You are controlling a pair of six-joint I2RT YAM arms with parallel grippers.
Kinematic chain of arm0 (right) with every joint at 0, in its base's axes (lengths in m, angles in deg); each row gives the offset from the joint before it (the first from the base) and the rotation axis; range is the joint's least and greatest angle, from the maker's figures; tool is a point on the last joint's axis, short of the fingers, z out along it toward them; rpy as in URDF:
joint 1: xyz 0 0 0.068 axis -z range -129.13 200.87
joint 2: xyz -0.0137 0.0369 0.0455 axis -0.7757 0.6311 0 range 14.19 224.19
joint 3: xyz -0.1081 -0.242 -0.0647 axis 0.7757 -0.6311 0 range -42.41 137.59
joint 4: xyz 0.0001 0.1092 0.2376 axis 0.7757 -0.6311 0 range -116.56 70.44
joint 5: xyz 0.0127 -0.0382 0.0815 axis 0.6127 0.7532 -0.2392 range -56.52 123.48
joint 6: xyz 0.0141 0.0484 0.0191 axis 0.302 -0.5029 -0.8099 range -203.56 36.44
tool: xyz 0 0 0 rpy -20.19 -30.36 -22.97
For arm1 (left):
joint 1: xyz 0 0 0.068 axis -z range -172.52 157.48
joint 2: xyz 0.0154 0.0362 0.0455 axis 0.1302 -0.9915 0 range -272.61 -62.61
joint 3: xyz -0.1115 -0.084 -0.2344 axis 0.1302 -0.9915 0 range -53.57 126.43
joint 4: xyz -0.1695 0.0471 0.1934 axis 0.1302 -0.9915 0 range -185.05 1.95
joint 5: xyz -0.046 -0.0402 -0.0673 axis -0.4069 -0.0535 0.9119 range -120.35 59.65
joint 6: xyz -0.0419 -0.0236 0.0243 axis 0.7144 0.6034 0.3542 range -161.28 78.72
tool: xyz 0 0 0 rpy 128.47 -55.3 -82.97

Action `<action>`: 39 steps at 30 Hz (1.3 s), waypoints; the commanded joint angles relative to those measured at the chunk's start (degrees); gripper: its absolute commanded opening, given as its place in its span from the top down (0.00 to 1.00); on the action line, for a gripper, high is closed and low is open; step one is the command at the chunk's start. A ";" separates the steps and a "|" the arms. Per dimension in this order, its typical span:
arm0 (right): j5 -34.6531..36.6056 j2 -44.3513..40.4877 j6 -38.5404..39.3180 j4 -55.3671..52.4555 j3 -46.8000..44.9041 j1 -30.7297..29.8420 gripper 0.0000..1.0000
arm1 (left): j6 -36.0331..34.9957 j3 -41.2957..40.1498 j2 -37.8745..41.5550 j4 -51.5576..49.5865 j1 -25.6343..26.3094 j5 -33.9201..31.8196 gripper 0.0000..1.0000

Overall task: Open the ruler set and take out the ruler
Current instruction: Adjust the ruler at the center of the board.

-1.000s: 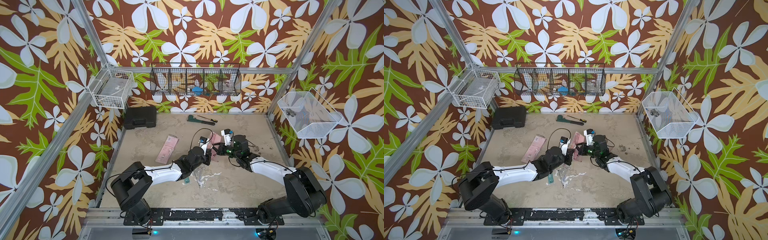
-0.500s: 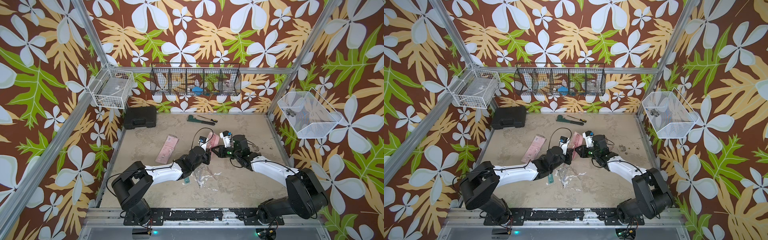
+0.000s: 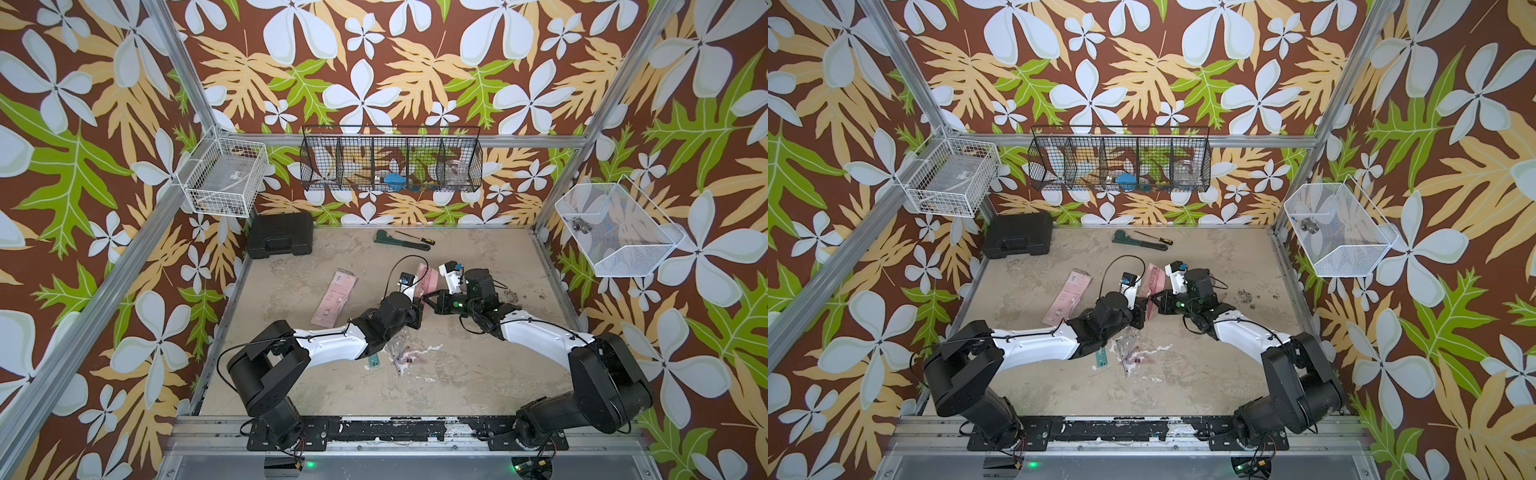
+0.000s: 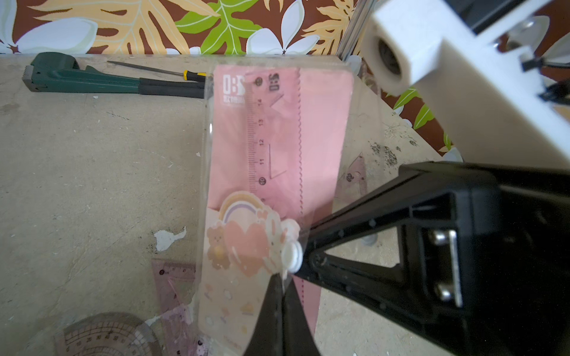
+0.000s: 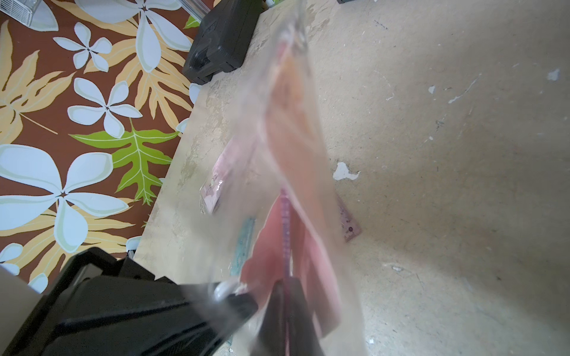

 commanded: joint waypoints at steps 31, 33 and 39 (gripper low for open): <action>9.85 -18.31 5.56 -6.68 -18.18 -10.90 0.57 | -0.51 0.49 2.14 -6.75 -4.16 -2.05 1.00; 16.50 -15.78 7.77 -9.40 -16.47 -14.15 0.57 | 0.27 -0.54 2.98 -6.84 -5.18 -2.29 1.00; 28.02 -4.11 10.62 -16.63 -7.21 -19.87 0.54 | 1.12 -2.10 4.86 -7.93 -6.40 -3.58 1.00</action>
